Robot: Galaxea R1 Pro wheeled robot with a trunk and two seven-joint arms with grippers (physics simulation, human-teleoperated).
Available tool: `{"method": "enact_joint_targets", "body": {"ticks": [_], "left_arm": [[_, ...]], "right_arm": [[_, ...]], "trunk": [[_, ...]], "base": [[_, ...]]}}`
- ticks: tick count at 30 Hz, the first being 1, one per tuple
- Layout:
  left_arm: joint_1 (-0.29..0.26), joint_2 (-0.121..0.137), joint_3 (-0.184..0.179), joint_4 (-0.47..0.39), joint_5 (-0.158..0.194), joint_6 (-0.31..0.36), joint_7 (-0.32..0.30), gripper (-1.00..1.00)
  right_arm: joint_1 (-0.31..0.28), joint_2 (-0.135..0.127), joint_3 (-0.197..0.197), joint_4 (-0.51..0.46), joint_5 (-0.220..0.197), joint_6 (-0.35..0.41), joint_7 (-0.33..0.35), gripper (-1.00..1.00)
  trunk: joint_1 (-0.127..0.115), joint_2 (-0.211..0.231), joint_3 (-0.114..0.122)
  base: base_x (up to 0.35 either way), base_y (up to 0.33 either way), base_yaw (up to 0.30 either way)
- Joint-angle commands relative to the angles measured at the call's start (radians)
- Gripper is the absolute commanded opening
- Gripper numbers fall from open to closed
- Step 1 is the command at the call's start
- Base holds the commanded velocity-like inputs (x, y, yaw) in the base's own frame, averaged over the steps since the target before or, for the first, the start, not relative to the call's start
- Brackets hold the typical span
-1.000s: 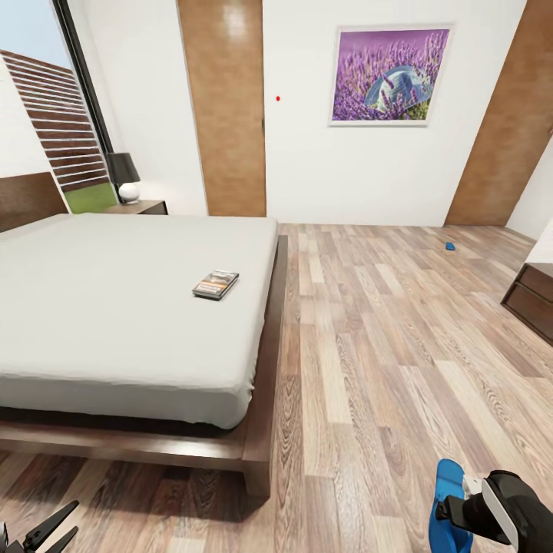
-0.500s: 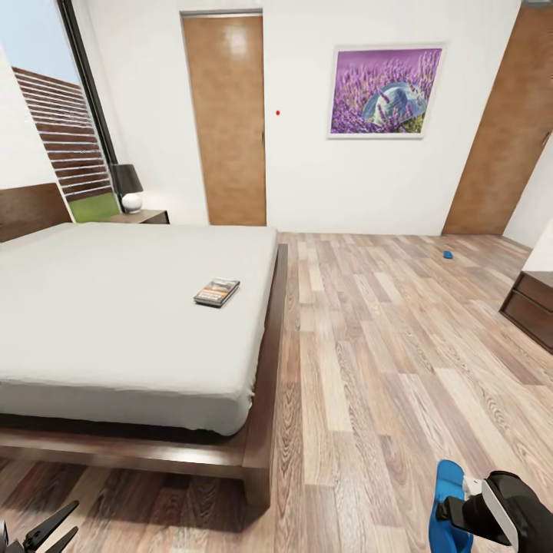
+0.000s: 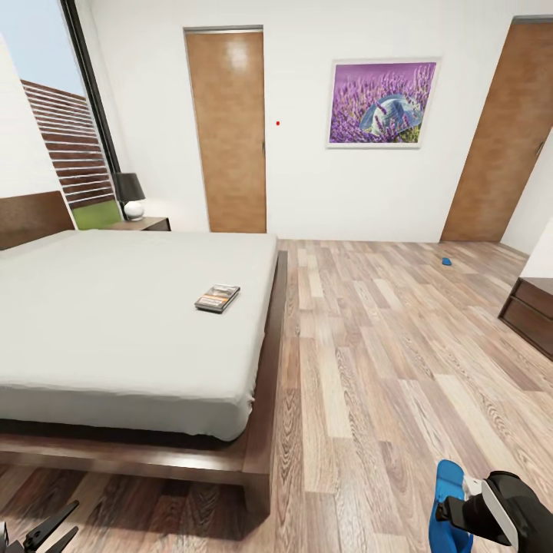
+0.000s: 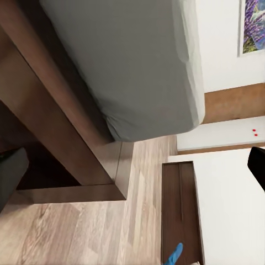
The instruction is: In the bedroom, move the book from the bed onto either nightstand, and place the two sandals side by side next to the bed.
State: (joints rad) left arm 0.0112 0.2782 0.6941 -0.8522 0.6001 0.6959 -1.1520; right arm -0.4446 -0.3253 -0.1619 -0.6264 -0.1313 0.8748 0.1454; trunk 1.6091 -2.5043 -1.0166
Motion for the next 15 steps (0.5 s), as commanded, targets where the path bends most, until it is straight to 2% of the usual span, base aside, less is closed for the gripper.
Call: {"method": "enact_joint_targets", "body": {"ticks": [1, 15], "left_arm": [[0.0, 0.0, -0.001, -0.001, 0.006, 0.008, 0.001, 1.0], [0.001, 0.0, -0.002, 0.004, 0.006, 0.008, 0.031, 1.0]], "right_arm": [[0.0, 0.0, -0.002, -0.001, -0.004, 0.005, 0.0, -1.0], [0.0, 0.0, -0.002, -0.001, -0.004, 0.004, 0.0, -1.0]], "trunk": [[0.0, 0.0, -0.001], [0.0, 0.0, -0.001]], "base": [[0.0, 0.0, 0.0], [0.0, 0.0, 0.0]]}}
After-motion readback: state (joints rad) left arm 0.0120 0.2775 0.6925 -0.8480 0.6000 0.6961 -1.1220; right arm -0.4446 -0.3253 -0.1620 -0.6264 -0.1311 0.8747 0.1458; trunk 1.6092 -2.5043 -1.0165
